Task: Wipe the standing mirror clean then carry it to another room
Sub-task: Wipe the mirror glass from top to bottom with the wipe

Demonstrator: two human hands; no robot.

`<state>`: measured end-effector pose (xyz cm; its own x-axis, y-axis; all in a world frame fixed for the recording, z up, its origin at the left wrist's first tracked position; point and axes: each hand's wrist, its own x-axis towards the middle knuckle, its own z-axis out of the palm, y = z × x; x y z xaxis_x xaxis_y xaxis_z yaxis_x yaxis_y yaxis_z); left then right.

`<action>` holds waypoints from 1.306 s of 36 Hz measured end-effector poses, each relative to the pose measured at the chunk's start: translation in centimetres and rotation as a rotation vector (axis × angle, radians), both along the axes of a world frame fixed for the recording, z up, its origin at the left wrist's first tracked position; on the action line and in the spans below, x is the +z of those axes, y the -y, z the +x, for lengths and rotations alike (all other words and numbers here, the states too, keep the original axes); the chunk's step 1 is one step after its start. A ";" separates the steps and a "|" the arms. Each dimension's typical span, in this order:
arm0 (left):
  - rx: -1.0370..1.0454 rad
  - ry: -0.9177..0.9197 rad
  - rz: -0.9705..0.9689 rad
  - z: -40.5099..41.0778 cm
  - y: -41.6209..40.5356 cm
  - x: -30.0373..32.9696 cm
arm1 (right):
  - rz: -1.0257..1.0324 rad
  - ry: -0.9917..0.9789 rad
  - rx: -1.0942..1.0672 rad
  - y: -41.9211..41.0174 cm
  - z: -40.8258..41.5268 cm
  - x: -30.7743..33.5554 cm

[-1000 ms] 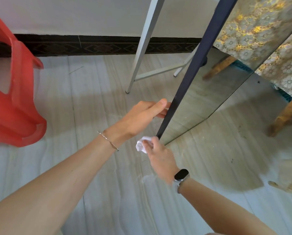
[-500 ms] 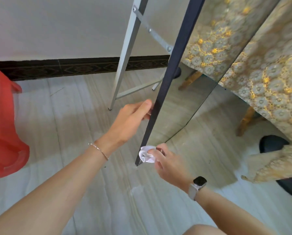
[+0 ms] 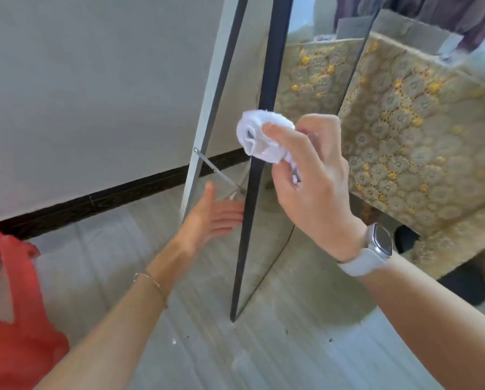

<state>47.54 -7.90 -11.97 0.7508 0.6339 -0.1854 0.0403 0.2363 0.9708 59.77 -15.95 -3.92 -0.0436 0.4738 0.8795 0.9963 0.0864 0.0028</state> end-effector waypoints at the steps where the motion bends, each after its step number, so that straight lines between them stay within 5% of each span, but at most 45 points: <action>1: -0.010 -0.007 -0.025 0.0 -0.3 0.1 | -0.033 0.034 -0.034 0.0 -0.6 -0.1; 5: -0.001 -0.006 -0.248 -0.6 -1.8 -0.5 | -0.649 0.092 -0.064 2.0 -1.6 -7.6; 8: -0.061 -0.143 -0.055 -1.6 -2.9 -1.7 | -1.028 0.063 -0.101 3.4 -1.6 -15.1; 11: 0.054 -0.199 0.110 -2.1 -3.2 -2.7 | -1.048 0.185 -0.190 3.0 -1.4 -19.2; 15: 0.196 -0.158 0.267 -2.0 -2.1 -0.5 | -0.906 0.153 -0.131 2.7 -1.3 -16.4; 29: 0.507 0.158 0.323 -0.5 0.7 30.1 | -0.381 -0.111 0.080 -1.2 0.0 19.1; 31: 0.491 0.160 0.379 -0.9 0.3 33.7 | -0.242 -0.262 0.113 -1.7 0.6 22.5; 34: 0.405 0.150 0.384 -1.1 -0.6 37.1 | 0.040 -0.767 0.113 -3.1 0.7 26.2; 37: 0.269 0.143 0.393 -0.9 -0.9 37.0 | 0.191 -1.103 0.030 -4.5 -0.1 24.5; 43: 0.195 0.146 0.362 0.4 0.5 31.2 | -0.148 -1.415 -0.273 -3.0 -2.0 8.7; 47: 0.235 0.179 0.347 1.3 1.0 27.8 | -0.706 -1.904 -0.470 -0.4 -0.9 -1.0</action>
